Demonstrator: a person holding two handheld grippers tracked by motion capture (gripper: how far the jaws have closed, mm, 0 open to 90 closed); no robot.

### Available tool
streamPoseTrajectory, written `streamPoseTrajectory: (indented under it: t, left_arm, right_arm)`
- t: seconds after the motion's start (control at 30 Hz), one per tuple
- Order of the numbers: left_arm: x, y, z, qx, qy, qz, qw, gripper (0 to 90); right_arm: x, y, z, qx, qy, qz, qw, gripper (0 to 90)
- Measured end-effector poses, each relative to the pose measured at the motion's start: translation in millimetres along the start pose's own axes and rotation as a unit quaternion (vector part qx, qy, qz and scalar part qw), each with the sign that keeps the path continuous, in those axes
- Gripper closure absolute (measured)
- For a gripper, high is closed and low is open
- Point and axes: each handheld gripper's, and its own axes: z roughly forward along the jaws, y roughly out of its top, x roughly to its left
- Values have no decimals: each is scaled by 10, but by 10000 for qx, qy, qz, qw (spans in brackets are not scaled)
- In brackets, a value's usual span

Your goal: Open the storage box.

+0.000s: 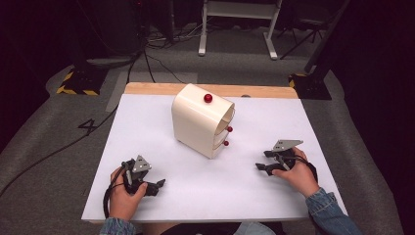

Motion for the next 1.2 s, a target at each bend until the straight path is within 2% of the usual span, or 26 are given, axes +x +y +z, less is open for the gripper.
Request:
streamPoseTrajectory:
  t: [0.1, 0.17, 0.2, 0.27, 0.37, 0.6, 0.83, 1.03, 1.2]
  left_arm:
    - [-1, -1, -1, 3, 1, 0, 10000, 103]
    - [0, -1, -1, 3, -1, 1, 10000, 103]
    - [0, -1, -1, 2, -1, 1, 10000, 103]
    - [0, -1, 0, 2, -2, 0, 10000, 103]
    - [0, -2, -1, -1, -1, 0, 10000, 103]
    - [-4, -5, -1, -9, -2, -8, 10000, 103]
    - [-9, -10, -1, -26, -1, -14, 10000, 104]
    - [-10, -15, 2, -51, -14, -43, 10000, 104]
    - [-12, -16, 2, -57, -16, -52, 10000, 104]
  right_arm:
    - [0, 9, -26, -91, 112, -15, 9999, 403]
    - [11, 40, -73, -112, 83, -192, 9997, 416]
    - [15, 53, -93, -163, 74, -199, 9996, 422]
    - [36, 99, -161, -463, 190, -216, 9985, 436]
    - [48, 128, -199, -581, 205, -287, 9977, 438]
    - [120, 253, -277, -983, 388, -153, 9943, 487]
    - [144, 388, -265, -1343, 587, -219, 9890, 528]
    - [150, 487, -187, -1411, 693, -213, 9873, 558]
    - [161, 570, -97, -1548, 763, -218, 9848, 585]
